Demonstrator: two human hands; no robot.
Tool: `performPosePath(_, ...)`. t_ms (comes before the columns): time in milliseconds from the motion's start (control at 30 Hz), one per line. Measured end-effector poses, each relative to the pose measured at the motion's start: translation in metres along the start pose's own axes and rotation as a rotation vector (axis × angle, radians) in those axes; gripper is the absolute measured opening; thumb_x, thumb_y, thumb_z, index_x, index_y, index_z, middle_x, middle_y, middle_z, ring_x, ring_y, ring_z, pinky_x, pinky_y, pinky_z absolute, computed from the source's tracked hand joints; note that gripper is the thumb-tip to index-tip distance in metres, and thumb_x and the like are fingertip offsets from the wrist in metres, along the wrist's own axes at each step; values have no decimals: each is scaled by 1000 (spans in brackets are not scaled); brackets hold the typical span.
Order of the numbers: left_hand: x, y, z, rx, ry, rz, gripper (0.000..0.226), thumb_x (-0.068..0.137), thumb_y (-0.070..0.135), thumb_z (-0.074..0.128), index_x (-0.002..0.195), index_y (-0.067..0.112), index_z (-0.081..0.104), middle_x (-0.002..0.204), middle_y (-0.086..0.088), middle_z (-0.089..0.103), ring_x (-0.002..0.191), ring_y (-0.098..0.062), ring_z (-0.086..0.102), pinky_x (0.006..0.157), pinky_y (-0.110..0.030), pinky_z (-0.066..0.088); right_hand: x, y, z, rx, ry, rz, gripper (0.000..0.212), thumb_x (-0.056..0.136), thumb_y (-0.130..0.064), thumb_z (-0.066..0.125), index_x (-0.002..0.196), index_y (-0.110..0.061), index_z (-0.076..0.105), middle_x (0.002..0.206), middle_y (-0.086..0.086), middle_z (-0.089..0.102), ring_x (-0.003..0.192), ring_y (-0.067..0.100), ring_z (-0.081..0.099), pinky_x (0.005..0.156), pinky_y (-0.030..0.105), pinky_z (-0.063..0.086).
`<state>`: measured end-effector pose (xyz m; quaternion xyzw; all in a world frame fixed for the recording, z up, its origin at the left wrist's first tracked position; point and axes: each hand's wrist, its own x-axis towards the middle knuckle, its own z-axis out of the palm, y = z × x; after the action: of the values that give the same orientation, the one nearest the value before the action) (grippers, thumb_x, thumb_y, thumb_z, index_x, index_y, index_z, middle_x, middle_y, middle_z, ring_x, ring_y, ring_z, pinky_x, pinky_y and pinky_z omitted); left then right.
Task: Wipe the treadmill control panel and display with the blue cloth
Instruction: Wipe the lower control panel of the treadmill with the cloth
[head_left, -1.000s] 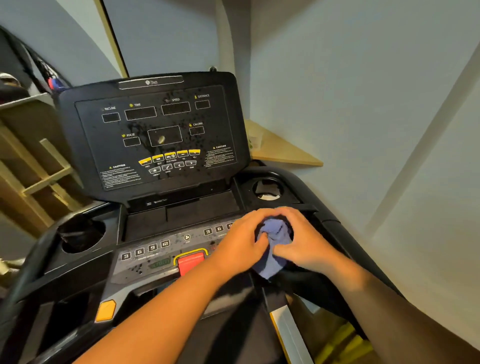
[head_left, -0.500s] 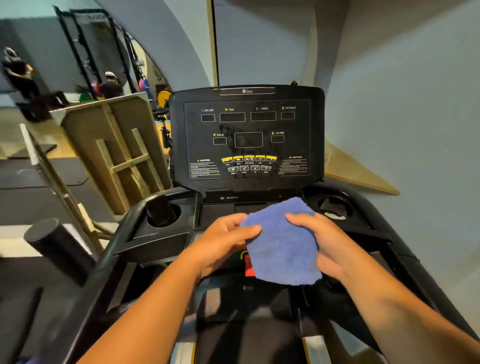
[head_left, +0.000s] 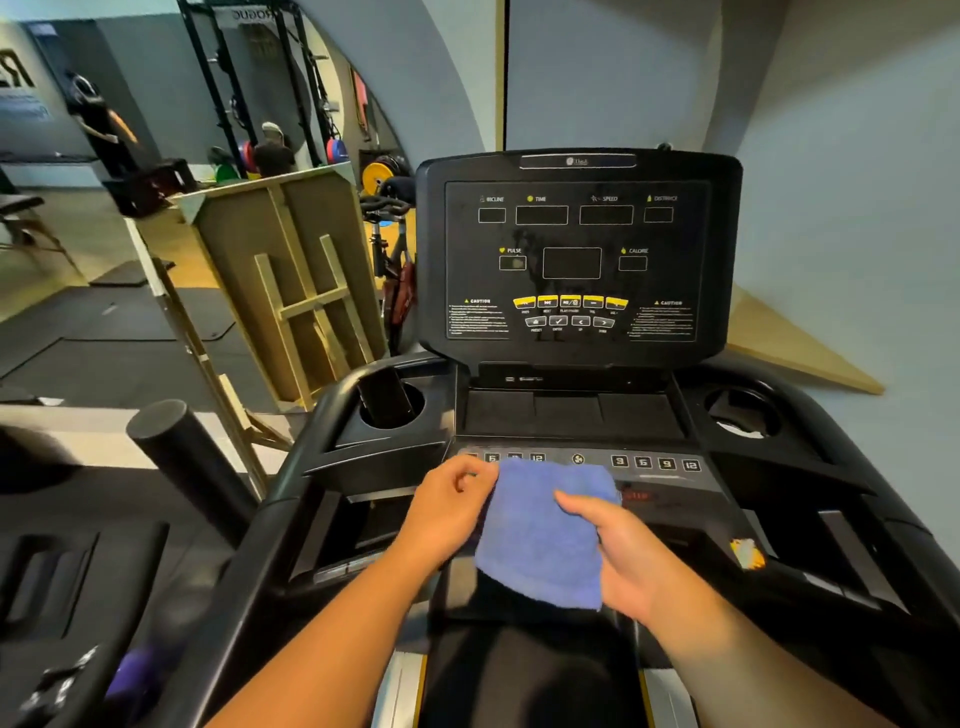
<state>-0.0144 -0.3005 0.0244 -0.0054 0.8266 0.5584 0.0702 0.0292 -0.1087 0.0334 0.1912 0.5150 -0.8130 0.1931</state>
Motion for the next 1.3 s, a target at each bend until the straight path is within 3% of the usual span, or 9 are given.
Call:
performPosePath(167, 0, -65, -37, 332, 378, 119, 12, 97, 24, 53, 93, 32, 61, 84, 14, 64, 80, -3, 60, 70, -22, 46, 5, -9, -7, -131, 329, -277, 23, 89, -29, 70, 98, -8, 68, 101, 18, 73, 96, 37, 69, 89, 53, 55)
performPosePath(333, -4, -107, -44, 521, 331, -35, 23, 102, 30, 38, 102, 27, 61, 89, 9, 66, 83, -11, 61, 78, -36, 51, 21, -26, 18, -605, 538, -734, 39, 98, -46, 47, 87, -10, 57, 64, 6, 50, 63, 20, 52, 61, 33, 40)
performPosePath(433, -6, -116, -46, 636, 285, -66, 31, 102, 31, 28, 102, 29, 60, 78, 7, 67, 71, -8, 62, 71, -34, 53, 59, 11, 19, -1363, 502, -828, 39, 97, -33, 51, 128, -11, 48, 121, 10, 60, 111, 20, 55, 97, 43, 45)
performPosePath(500, -5, -118, -46, 663, 273, -74, 32, 102, 30, 28, 105, 29, 60, 77, 7, 68, 67, -6, 61, 65, -27, 51, 84, 41, 16, -1666, 533, -660, 80, 92, -58, 49, 151, -7, 32, 158, 18, 32, 146, 39, 28, 122, 53, 12)
performPosePath(600, -5, -116, -42, 673, 281, -102, 32, 102, 27, 29, 105, 31, 61, 74, 7, 67, 63, -4, 58, 56, -18, 37, 96, 52, 34, -1767, 511, -627, 98, 89, -78, 24, 157, -7, 16, 164, 17, 11, 151, 40, 8, 119, 49, 0)
performPosePath(700, -5, -117, -40, 672, 318, -112, 36, 101, 24, 29, 106, 31, 64, 81, 3, 71, 70, -10, 61, 63, -25, 43, 98, 53, 34, -1942, 220, -815, 89, 94, -72, 19, 157, -13, -3, 163, 10, -12, 150, 35, -12, 118, 45, -16)
performPosePath(833, -3, -119, -40, 725, 310, -104, 38, 99, 22, 29, 107, 30, 65, 83, 1, 73, 75, -15, 65, 75, -36, 53, 92, 50, -11, -2063, 52, -957, 76, 98, -53, 37, 156, -8, 19, 165, 10, 13, 152, 30, 9, 120, 40, -1)
performPosePath(1033, -4, -116, -38, 770, 314, -101, 35, 99, 21, 31, 108, 29, 64, 85, 0, 73, 75, -13, 66, 75, -35, 55, 103, 47, 27, -1836, 414, -733, 84, 96, -52, 44, 157, -6, 10, 165, 17, 4, 151, 39, 1, 120, 47, -4)
performPosePath(1300, -7, -110, -38, 780, 307, -97, 38, 99, 19, 31, 106, 29, 66, 88, 0, 73, 78, -17, 65, 74, -36, 52, 96, 56, 10, -2053, 16, -1070, 79, 80, -36, 48, 151, -6, 29, 156, 13, 35, 148, 32, 23, 116, 43, 9)
